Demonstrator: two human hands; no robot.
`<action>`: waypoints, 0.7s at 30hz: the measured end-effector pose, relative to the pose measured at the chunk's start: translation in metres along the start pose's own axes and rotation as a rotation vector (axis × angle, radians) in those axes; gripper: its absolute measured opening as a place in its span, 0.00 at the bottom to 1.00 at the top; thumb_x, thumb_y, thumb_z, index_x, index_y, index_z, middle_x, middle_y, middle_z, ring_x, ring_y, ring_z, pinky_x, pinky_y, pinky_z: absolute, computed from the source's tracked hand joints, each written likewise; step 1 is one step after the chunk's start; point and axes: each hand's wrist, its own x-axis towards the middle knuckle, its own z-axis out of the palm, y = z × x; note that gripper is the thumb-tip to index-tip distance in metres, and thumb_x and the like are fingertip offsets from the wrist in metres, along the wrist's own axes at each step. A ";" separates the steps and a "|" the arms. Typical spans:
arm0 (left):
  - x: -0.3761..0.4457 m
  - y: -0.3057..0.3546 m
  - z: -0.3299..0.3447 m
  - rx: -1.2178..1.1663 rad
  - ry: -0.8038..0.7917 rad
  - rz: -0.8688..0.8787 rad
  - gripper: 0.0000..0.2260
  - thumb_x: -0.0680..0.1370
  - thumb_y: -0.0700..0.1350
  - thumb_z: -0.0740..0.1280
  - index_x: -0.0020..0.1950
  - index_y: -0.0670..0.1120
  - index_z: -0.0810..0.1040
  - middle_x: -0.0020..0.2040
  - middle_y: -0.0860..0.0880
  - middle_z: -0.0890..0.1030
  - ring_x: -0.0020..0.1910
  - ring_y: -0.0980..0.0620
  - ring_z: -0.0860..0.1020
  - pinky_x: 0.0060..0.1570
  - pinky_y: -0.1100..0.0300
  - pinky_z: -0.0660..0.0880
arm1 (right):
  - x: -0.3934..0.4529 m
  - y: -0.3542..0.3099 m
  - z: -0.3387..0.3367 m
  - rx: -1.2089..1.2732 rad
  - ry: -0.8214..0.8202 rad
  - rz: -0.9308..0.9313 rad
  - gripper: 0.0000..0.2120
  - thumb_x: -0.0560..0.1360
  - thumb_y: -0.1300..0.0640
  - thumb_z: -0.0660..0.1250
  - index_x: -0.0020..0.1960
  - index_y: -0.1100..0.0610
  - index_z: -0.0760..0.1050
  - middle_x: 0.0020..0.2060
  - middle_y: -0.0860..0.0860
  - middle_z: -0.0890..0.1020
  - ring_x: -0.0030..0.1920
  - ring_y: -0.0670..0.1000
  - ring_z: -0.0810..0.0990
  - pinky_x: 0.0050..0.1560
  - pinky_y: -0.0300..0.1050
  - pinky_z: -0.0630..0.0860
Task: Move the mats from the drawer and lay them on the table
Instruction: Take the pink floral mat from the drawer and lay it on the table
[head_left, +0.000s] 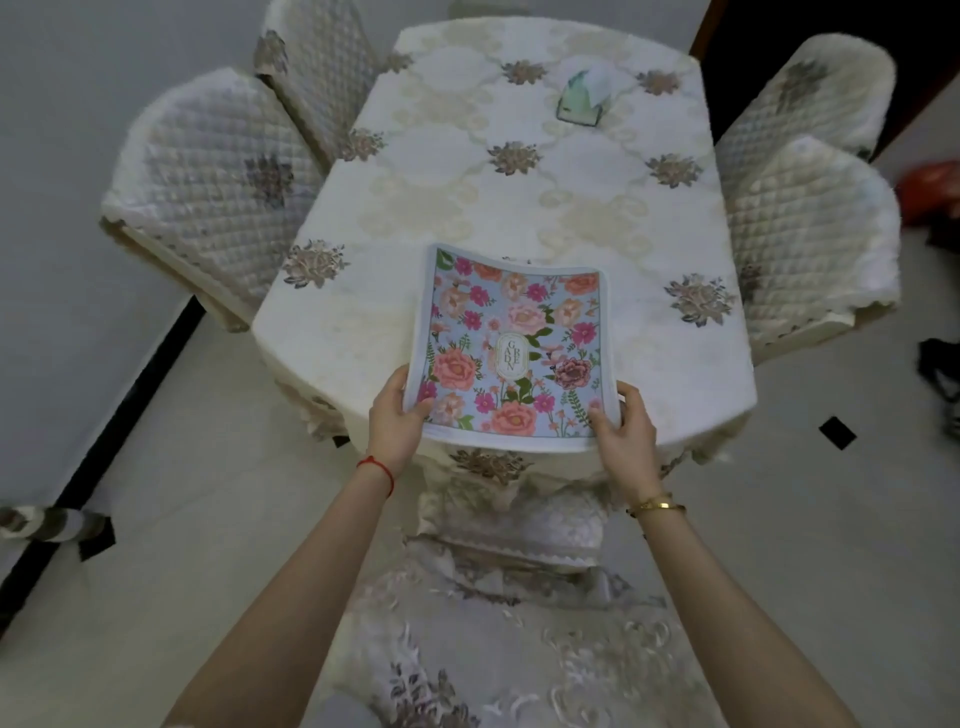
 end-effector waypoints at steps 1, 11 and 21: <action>0.011 -0.003 0.002 0.001 -0.014 -0.013 0.17 0.76 0.34 0.66 0.64 0.46 0.73 0.50 0.49 0.78 0.49 0.47 0.78 0.55 0.50 0.77 | 0.007 0.005 0.004 -0.002 0.015 0.017 0.12 0.79 0.55 0.64 0.61 0.51 0.68 0.50 0.47 0.81 0.49 0.45 0.82 0.50 0.50 0.81; 0.066 -0.045 0.024 0.031 -0.120 -0.062 0.18 0.76 0.35 0.67 0.65 0.46 0.73 0.54 0.47 0.80 0.52 0.48 0.79 0.58 0.48 0.77 | 0.040 0.041 0.028 -0.106 0.084 0.073 0.12 0.79 0.56 0.64 0.61 0.49 0.67 0.46 0.42 0.79 0.48 0.44 0.81 0.51 0.51 0.81; 0.073 -0.060 0.021 0.060 -0.149 -0.070 0.18 0.77 0.38 0.68 0.67 0.46 0.73 0.56 0.48 0.80 0.54 0.48 0.80 0.58 0.48 0.77 | 0.044 0.055 0.031 -0.131 0.099 0.099 0.14 0.78 0.57 0.65 0.62 0.54 0.68 0.49 0.48 0.81 0.47 0.44 0.81 0.50 0.43 0.79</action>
